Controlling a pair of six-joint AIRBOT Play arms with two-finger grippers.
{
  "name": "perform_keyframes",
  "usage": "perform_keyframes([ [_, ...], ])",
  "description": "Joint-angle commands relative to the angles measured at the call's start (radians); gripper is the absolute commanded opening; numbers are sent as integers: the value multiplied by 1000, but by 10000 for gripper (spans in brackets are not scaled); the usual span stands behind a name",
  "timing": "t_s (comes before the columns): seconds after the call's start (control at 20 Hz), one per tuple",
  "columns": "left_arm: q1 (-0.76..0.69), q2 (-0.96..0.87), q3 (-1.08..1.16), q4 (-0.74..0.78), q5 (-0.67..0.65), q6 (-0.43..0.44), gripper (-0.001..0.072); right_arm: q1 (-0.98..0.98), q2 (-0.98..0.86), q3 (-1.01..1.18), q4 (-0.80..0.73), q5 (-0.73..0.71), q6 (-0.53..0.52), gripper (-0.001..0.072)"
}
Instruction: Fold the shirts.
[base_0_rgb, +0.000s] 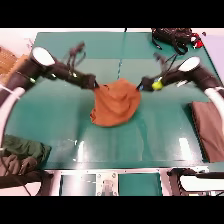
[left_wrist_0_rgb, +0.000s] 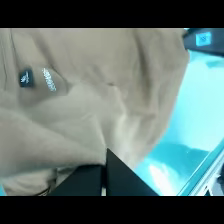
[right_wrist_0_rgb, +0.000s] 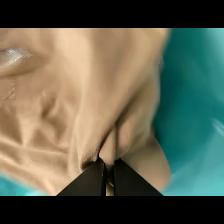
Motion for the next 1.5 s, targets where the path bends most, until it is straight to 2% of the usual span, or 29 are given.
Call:
perform_keyframes([
  [0.0, 2, 112, 207, 28, -66, -27, 20, -64, 181, 183, 1, 32, 37, 14],
  [0.35, 2, 367, 492, 31, -65, -33, 20, -192, 497, 480, -11, 24, 44, 15],
  [0.65, 2, 402, 574, 49, -74, -66, 21, -285, 516, 562, -34, -49, 44, 15],
  [0.85, 2, 359, 478, 165, -93, -113, 21, -271, 406, 545, -25, -46, 44, 16],
  [1.0, 2, 293, 348, 193, -93, -117, 21, -208, 283, 488, -25, -47, 43, 15],
  [1.4, 2, -63, -59, 216, -80, -116, 21, 38, -193, 203, -29, -67, 45, 18],
  [1.45, 2, -126, -62, 230, -84, -117, 22, 45, -246, 196, -29, -66, 64, 90],
])
